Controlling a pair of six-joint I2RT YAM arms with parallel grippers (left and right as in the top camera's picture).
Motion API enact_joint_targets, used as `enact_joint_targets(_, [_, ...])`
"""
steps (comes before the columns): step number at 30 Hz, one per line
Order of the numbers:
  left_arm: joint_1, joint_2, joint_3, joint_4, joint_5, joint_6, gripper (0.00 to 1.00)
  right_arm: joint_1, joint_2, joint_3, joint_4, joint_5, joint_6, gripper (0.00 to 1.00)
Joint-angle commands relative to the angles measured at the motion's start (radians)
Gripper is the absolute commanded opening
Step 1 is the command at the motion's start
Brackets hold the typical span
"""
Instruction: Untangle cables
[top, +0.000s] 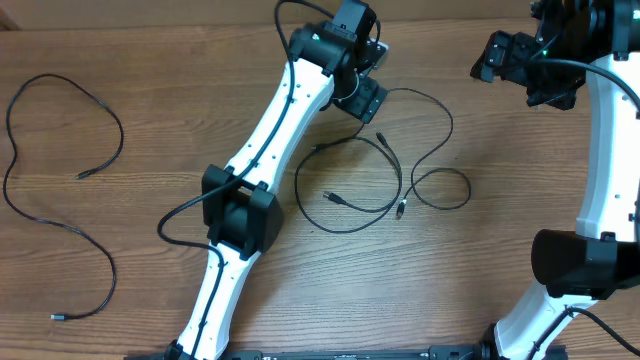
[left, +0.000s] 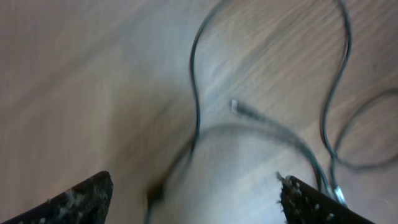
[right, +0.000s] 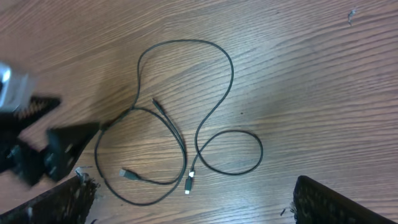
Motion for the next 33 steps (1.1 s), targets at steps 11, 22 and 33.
enact_joint_targets(11, [-0.020,0.245,0.012,0.460,0.191,0.117,0.76,0.003,-0.015,0.023,0.002,0.000,-0.013,1.00])
enact_joint_targets(22, [-0.033,0.291,0.012,0.481,0.179,0.132,0.64,0.003,-0.015,0.023,-0.008,-0.001,-0.013,1.00])
enact_joint_targets(33, [-0.031,0.220,0.014,0.380,0.177,0.017,0.04,0.003,-0.015,0.023,-0.005,-0.001,-0.013,1.00])
